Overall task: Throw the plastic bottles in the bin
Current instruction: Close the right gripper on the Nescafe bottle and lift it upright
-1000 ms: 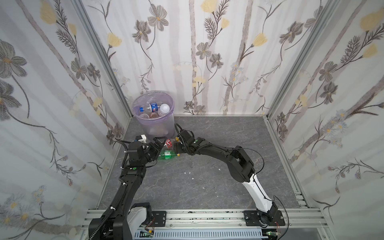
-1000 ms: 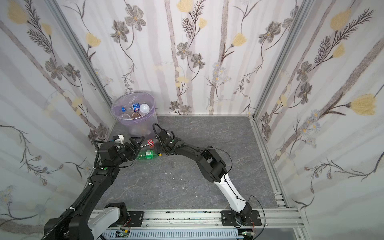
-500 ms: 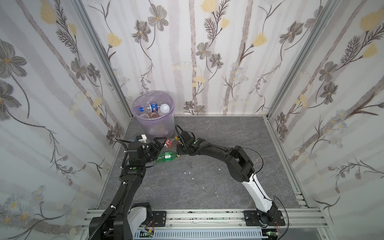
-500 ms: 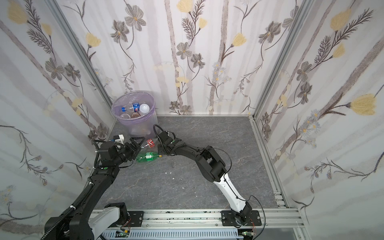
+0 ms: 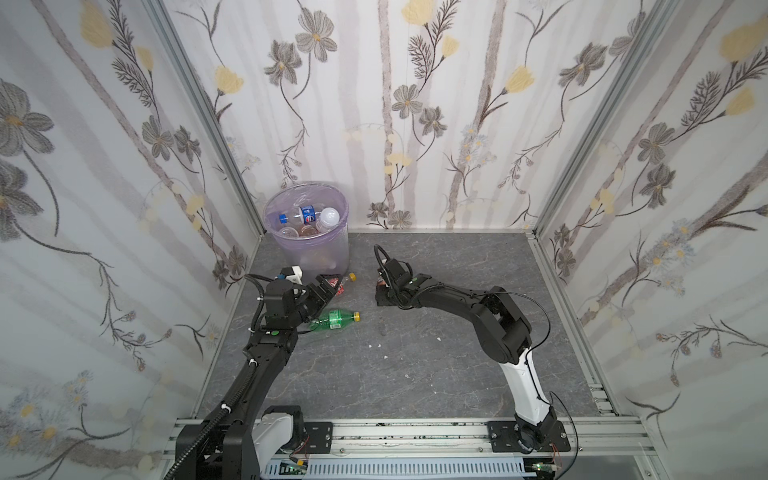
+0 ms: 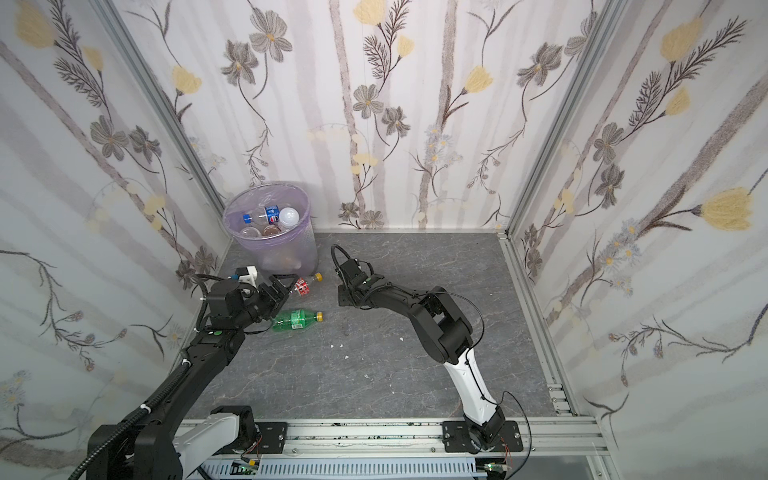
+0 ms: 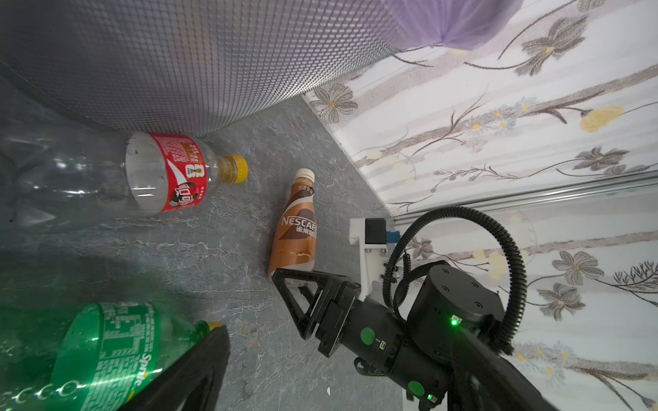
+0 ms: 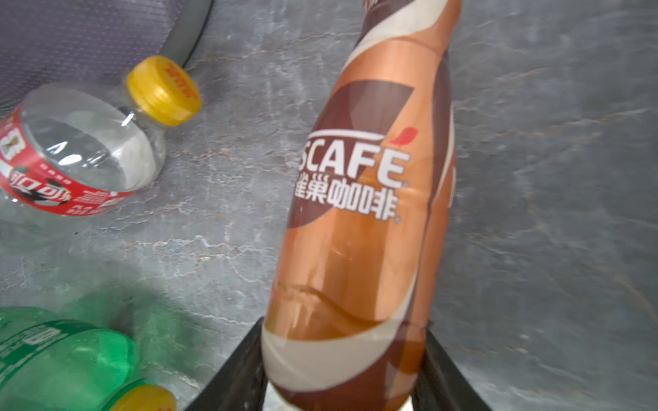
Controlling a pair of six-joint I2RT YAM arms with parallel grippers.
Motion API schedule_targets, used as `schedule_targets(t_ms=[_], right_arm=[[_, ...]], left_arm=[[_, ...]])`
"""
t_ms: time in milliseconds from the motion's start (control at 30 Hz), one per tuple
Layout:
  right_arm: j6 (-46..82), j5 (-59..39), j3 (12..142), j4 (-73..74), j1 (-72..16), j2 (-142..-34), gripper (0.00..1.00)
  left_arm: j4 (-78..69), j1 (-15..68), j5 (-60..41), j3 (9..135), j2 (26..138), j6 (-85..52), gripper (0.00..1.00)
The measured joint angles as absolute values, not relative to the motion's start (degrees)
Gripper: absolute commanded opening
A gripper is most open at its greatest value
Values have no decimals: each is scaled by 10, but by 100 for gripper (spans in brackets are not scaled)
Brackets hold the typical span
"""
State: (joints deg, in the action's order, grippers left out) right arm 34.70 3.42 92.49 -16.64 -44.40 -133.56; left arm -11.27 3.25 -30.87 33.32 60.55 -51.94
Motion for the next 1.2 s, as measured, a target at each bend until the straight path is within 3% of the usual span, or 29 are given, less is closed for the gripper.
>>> schedule_targets(t_ms=[433,1200], right_arm=[[325,29,841,-113,-437,-1269,55],[313,-1,789,-71,-449,-1239,54]], left_arm=[[-112,85,-270,349,653,-507,100],[-112,96,-255,356,665,-500,100]])
